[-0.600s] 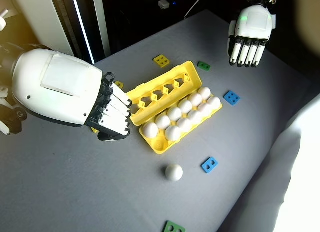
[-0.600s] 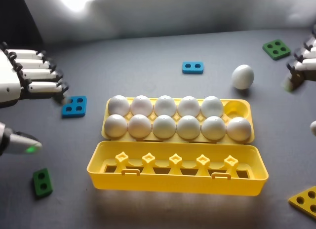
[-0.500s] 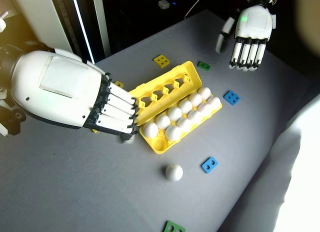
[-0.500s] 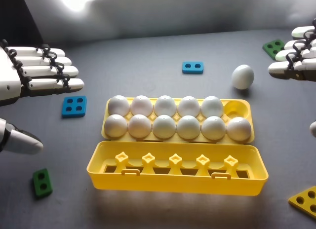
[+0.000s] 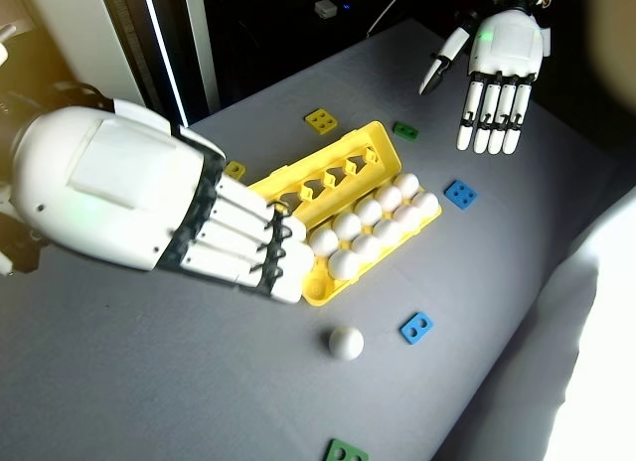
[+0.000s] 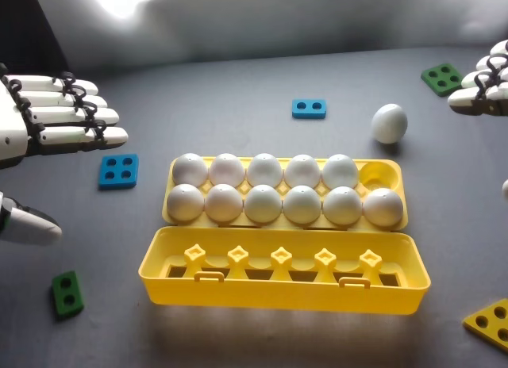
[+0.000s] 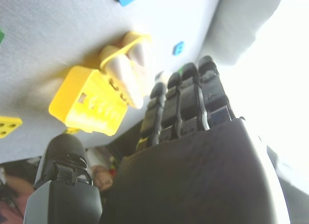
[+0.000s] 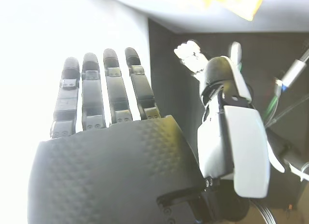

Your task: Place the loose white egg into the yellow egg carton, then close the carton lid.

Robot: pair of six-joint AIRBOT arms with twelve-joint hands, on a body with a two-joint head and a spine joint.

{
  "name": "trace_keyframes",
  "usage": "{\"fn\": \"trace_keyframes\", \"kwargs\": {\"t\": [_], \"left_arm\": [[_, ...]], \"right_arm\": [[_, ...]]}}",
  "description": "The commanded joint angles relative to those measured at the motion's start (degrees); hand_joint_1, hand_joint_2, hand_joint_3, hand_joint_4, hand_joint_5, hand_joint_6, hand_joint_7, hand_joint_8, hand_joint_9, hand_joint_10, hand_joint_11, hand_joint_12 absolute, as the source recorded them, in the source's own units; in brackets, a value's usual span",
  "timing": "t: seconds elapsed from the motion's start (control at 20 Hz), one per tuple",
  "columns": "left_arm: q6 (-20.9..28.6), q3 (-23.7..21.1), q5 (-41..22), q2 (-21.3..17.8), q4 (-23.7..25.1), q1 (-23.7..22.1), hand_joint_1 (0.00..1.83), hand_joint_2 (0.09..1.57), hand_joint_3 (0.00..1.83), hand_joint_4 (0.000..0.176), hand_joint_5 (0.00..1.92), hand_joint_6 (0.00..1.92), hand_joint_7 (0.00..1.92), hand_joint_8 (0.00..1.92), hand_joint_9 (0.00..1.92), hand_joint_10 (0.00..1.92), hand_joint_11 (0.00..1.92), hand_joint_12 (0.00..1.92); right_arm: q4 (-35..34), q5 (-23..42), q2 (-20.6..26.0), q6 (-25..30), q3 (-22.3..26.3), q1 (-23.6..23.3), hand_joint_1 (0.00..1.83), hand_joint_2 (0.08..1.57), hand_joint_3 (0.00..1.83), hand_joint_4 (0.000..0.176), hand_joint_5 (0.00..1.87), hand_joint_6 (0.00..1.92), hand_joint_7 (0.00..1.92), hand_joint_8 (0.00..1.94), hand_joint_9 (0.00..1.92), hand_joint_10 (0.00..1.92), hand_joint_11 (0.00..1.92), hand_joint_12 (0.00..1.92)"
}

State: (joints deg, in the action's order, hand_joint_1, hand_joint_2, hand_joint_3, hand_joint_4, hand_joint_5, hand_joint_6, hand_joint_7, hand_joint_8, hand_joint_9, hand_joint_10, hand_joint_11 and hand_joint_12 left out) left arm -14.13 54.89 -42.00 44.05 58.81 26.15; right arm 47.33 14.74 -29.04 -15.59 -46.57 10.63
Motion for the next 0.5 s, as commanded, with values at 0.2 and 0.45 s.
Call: {"fn": "trace_keyframes", "kwargs": {"t": [0.2, 0.45], "left_arm": [[5.6, 1.9, -4.8, -1.0, 3.6, -1.7, 0.00, 1.16, 0.01, 0.000, 0.04, 0.01, 0.01, 0.00, 0.00, 0.00, 0.00, 0.00], [5.4, 3.3, -7.8, -0.8, 0.8, -1.4, 0.00, 1.16, 0.01, 0.000, 0.03, 0.01, 0.01, 0.00, 0.00, 0.00, 0.00, 0.00]], "right_arm": [[-3.3, 4.3, 0.7, -2.4, -0.2, -1.0, 0.00, 1.16, 0.00, 0.000, 0.17, 0.00, 0.15, 0.00, 0.11, 0.00, 0.00, 0.26], [-9.1, 4.3, -0.2, -9.9, -0.6, -1.0, 0.34, 0.93, 0.00, 0.049, 0.20, 0.00, 0.05, 0.00, 0.01, 0.00, 0.00, 0.02]]}}
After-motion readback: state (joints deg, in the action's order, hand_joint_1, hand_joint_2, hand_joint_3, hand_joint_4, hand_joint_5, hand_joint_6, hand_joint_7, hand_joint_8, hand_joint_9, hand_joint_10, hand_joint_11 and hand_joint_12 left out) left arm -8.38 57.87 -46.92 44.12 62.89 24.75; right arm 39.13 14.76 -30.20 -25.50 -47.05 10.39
